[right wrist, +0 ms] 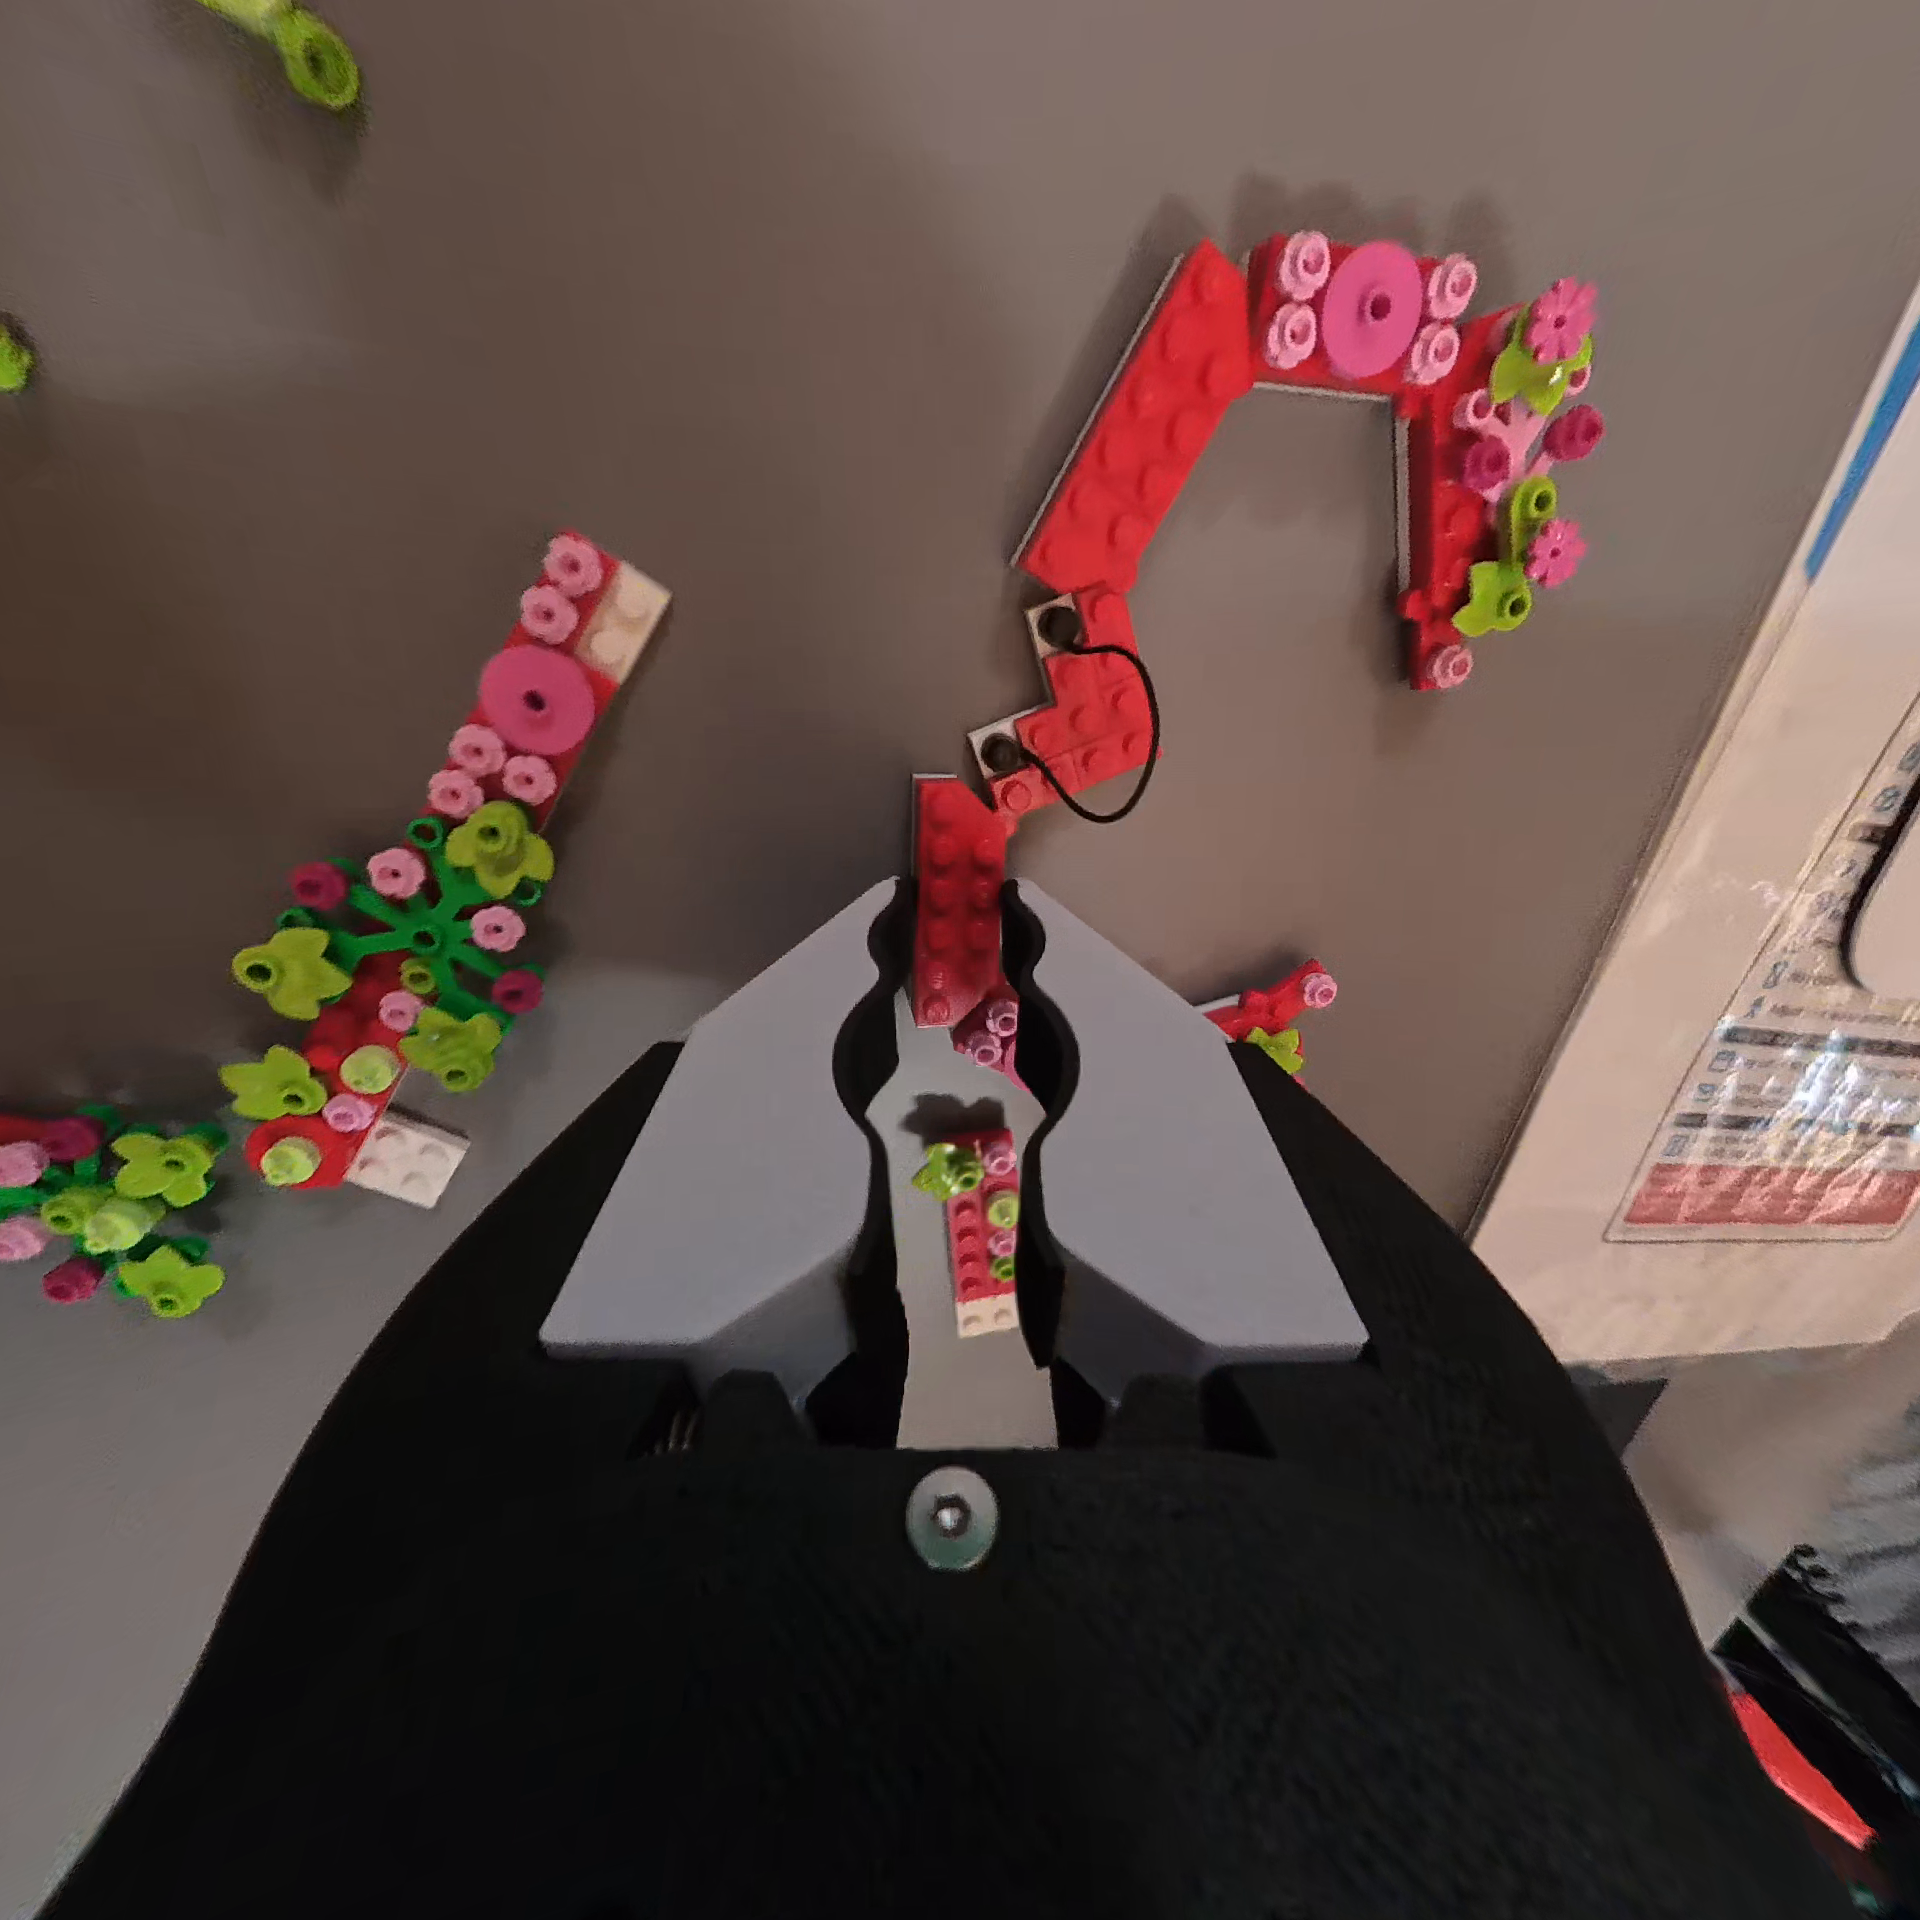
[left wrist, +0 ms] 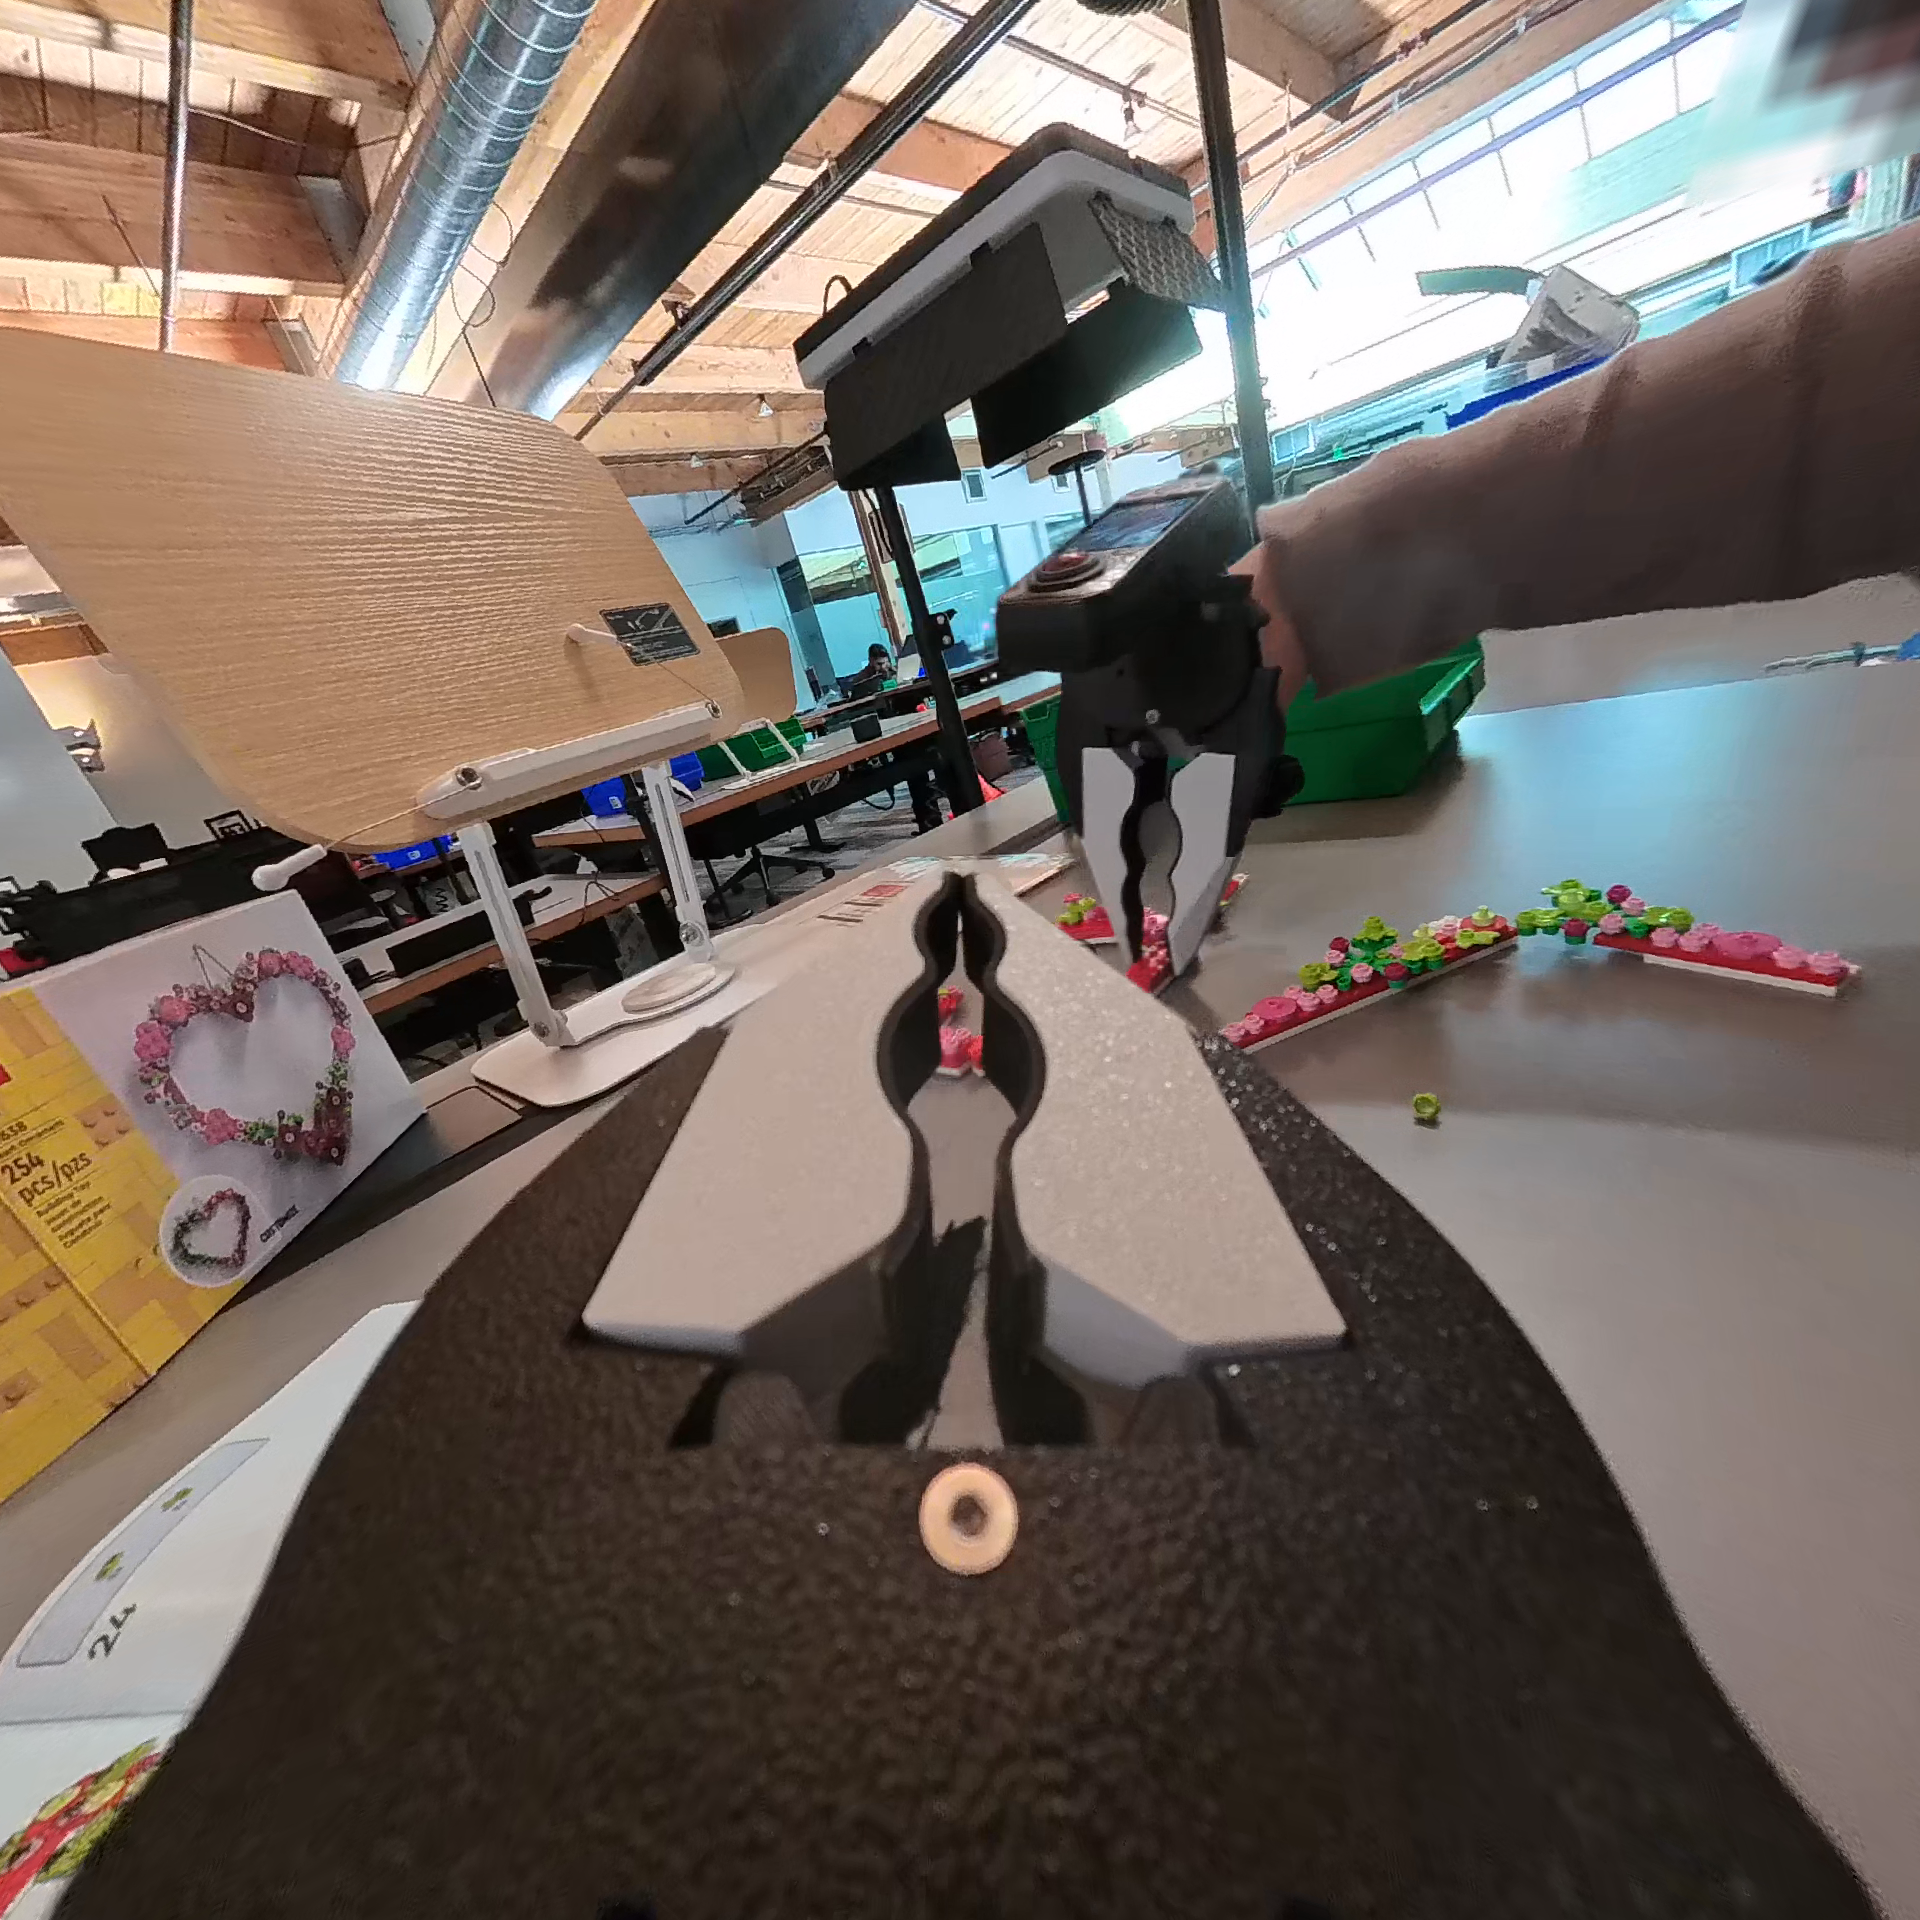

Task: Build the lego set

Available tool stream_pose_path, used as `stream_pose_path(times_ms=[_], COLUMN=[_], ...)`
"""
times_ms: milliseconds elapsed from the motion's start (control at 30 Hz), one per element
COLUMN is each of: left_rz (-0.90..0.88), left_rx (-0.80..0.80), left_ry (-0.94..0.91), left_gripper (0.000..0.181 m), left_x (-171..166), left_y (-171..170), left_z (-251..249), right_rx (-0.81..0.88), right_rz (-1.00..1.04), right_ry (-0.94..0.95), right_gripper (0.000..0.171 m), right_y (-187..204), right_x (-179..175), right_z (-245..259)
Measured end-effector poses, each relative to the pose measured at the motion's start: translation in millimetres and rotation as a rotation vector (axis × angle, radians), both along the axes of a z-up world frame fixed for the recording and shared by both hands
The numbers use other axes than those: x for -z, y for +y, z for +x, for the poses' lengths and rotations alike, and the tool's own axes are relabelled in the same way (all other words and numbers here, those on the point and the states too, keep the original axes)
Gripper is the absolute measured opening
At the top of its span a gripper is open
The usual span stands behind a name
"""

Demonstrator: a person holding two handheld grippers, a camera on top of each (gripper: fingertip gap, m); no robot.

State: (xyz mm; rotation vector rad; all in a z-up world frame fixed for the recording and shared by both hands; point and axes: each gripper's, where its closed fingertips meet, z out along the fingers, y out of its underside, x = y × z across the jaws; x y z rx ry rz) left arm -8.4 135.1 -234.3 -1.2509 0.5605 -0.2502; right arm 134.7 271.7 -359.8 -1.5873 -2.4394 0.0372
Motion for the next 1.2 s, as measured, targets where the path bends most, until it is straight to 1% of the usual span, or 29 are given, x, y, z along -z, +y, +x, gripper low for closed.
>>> stream_pose_path(times_ms=[133,200,267,300,367,433,467,533,633,700,767,833,900,1067,1200], left_rz=[-0.006,-0.005,-0.003,-0.003,-0.007,-0.014,-0.015,-0.017,-0.02,-0.022,-0.024,-0.027,-0.028,-0.018,-0.001], left_rx=[0.003,0.004,0.002,0.003,0.005,0.007,0.007,0.008,0.005,0.002,-0.002,-0.001,0.001,0.004,0.0], left_ry=[-0.004,-0.002,0.001,0.001,0.001,0.004,0.004,0.002,-0.004,-0.013,-0.018,-0.021,-0.02,-0.008,0.003], left_gripper=[0.0,0.0,0.0,0.0,0.0,0.0,0.0,0.0,0.0,0.0,0.0,0.0,0.0,0.0,0.0], left_x=[0.7,0.8,0.6,0.7,1.4,2.7,3.0,3.2,3.1,2.5,2.4,2.6,2.9,3.0,2.0], left_y=[0.2,-0.3,-0.6,-0.6,-0.4,0.1,0.3,0.3,0.7,1.0,1.6,1.6,1.4,0.1,-1.4], left_z=[0.0,0.5,0.8,1.0,1.4,2.2,2.1,2.2,1.0,-0.4,-1.7,-1.8,-1.1,2.0,3.6], right_rx=[0.03,0.048,0.089,0.128,0.239,0.371,0.423,0.506,0.567,0.588,0.603,0.58,0.545,0.458,0.443], right_rz=[-0.021,-0.03,-0.008,0.036,0.134,0.225,0.241,0.184,0.057,0.083,0.132,0.152,0.169,0.388,0.395], right_ry=[0.001,0.033,0.112,0.178,0.349,0.592,0.721,0.978,1.291,1.431,1.557,1.622,1.637,1.681,1.716], right_gripper=[0.015,0.02,0.024,0.025,0.025,0.025,0.026,0.026,0.029,0.028,0.028,0.028,0.028,0.021,0.021], right_y=[-7.0,-10.9,-10.4,-5.4,4.7,8.0,2.3,-21.7,-62.2,-73.9,-77.5,-83.3,-89.3,-99.8,-105.8], right_x=[-0.3,-4.6,-17.4,-28.1,-56.1,-89.6,-104.6,-127.6,-145.5,-147.1,-146.0,-143.8,-140.1,-144.4,-150.1], right_z=[8.4,7.8,2.3,-2.5,-13.4,-27.7,-35.1,-53.3,-77.5,-85.3,-89.9,-96.7,-103.2,-95.0,-92.0])
